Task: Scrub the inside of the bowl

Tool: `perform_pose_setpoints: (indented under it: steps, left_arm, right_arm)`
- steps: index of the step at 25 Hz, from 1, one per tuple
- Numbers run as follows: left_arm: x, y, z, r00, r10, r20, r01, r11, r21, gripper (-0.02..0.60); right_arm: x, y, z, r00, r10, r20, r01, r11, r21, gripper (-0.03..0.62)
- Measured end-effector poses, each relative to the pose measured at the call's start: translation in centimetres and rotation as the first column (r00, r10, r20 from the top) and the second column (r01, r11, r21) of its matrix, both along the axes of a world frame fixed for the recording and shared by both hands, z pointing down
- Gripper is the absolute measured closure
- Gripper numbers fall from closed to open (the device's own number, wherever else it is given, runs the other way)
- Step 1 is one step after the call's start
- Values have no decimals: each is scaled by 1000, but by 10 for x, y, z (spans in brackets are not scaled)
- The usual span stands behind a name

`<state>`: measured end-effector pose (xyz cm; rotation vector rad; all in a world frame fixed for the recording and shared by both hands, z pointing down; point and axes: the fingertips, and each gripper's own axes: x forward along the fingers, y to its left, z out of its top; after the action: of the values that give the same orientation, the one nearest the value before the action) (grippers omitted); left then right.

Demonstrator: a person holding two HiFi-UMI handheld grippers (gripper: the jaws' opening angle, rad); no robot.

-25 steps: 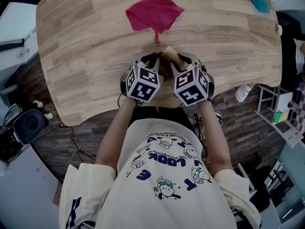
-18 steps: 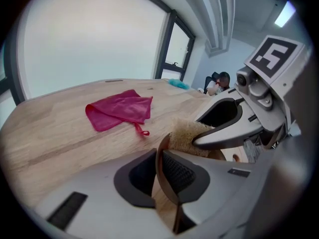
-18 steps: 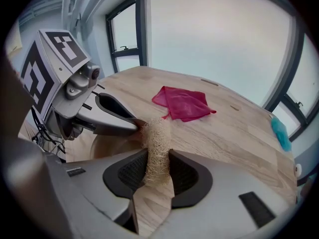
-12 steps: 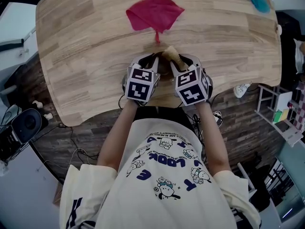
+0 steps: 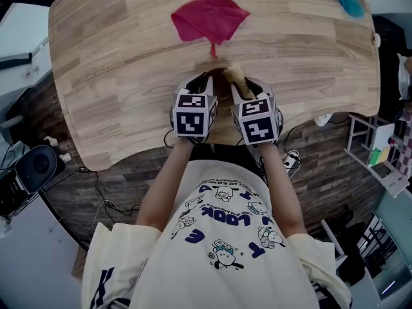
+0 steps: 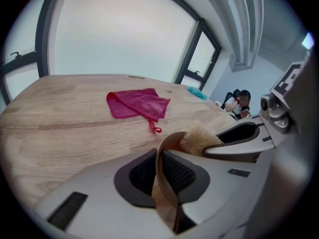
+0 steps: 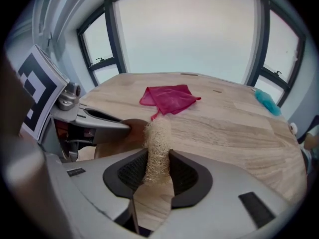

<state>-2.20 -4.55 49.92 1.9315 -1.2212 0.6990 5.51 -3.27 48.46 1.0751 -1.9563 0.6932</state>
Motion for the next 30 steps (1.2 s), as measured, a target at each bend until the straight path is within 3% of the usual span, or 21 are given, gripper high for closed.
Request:
perform_pose_setpoints:
  steps: [9,16,20,23,30]
  left_arm:
    - [-4,0,0,992,-125,-30,124,992,-14,528]
    - [-8,2,1,974,-220,-59,218,975,-35,525]
    - [-12,4,2,963,-261,-69,259,965,-40,525]
    - [-11,5,2,969,-238,-65,236,971,-39,526]
    - [-5,7,8,997,-76,7,76,996,-50,529]
  right_arm:
    - [9,10,1,979,201,29,-201,980,-11,473]
    - [10,22,2,931,357,74,-355,934,-39,471]
    - [9,26,2,912,397,104,-394,918,-51,471]
    - [9,24,2,923,372,97,-369,928,-51,471]
    - [12,13,4,965,257,53,-255,966,-38,471]
